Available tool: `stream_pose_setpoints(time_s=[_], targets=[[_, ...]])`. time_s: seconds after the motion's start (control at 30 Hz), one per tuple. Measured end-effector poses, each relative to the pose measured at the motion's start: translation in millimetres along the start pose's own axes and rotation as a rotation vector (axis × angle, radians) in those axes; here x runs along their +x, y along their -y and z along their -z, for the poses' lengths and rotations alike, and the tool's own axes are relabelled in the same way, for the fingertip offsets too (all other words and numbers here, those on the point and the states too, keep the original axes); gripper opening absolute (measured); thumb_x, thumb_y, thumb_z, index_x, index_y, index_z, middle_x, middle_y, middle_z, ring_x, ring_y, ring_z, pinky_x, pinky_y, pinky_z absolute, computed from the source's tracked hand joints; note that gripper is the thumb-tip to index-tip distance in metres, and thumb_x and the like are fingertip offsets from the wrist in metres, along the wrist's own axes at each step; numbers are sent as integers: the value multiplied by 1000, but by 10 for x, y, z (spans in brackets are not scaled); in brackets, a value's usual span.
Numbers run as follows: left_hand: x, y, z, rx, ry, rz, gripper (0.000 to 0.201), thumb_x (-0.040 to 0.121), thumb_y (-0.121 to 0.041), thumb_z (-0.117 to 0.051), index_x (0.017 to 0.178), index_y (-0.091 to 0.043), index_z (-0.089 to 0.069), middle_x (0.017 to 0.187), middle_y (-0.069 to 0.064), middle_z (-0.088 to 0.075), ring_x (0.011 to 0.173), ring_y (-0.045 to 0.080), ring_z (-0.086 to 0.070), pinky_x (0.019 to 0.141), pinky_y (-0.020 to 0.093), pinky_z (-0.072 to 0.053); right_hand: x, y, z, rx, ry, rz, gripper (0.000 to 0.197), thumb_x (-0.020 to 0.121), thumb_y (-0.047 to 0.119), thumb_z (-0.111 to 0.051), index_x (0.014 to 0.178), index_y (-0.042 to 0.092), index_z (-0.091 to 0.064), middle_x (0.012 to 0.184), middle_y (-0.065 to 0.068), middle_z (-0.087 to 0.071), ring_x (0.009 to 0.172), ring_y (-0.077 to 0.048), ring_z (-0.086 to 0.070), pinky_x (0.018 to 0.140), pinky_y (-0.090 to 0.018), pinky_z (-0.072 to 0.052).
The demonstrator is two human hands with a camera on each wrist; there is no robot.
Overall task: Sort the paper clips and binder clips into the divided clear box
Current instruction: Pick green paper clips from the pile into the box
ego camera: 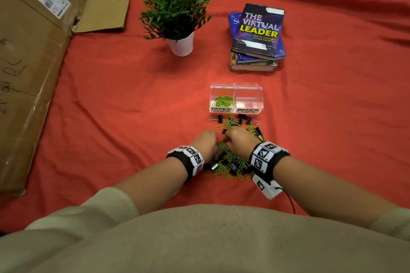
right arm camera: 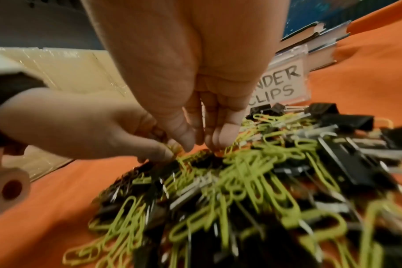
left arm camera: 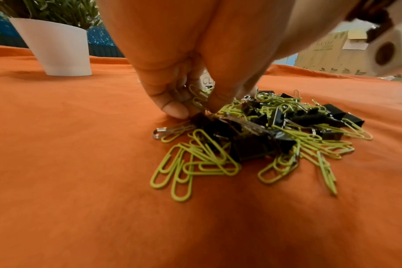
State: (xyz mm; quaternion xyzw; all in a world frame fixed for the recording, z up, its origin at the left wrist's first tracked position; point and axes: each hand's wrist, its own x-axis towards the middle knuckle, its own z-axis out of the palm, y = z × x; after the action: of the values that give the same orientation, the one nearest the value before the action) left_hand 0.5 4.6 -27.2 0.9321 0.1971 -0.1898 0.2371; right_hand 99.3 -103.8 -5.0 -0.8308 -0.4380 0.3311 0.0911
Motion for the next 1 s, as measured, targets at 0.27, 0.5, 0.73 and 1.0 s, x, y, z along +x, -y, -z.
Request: stream_pose_setpoints(time_s=[0.27,0.5,0.73,1.0], targets=[[-42,134,138,-156,-47,4,7,93,-10,-46,98,-7,-50,101,11,-55,90,24,-49,77,30,-36,-172,-211,-121,95,-150,-58,23,88,4,-53,109,8,-62,114,-7,-56,108,-21,-55,95,-29,-45],[7,109,268,-280,-84,43,3,93,-14,-48,90,-14,-47,87,4,-52,75,19,-47,65,29,-36,-259,-270,-106,40,-226,23,23,89,11,-53,110,8,-62,110,-5,-55,105,-20,-54,89,-28,-47],[450,-155,812,-266,-229,13,5,92,-9,-48,93,-7,-52,88,6,-54,72,18,-48,67,31,-45,-216,-58,-303,-155,-105,-58,44,87,13,-57,127,2,-45,126,-13,-41,114,-29,-45,93,-38,-47],[847,-142,907,54,-197,29,24,90,-14,-54,110,-3,-58,115,14,-59,111,33,-53,96,43,-45,-170,-75,-306,-189,-139,3,25,89,5,-51,113,1,-52,114,-13,-52,110,-29,-48,88,-37,-45]])
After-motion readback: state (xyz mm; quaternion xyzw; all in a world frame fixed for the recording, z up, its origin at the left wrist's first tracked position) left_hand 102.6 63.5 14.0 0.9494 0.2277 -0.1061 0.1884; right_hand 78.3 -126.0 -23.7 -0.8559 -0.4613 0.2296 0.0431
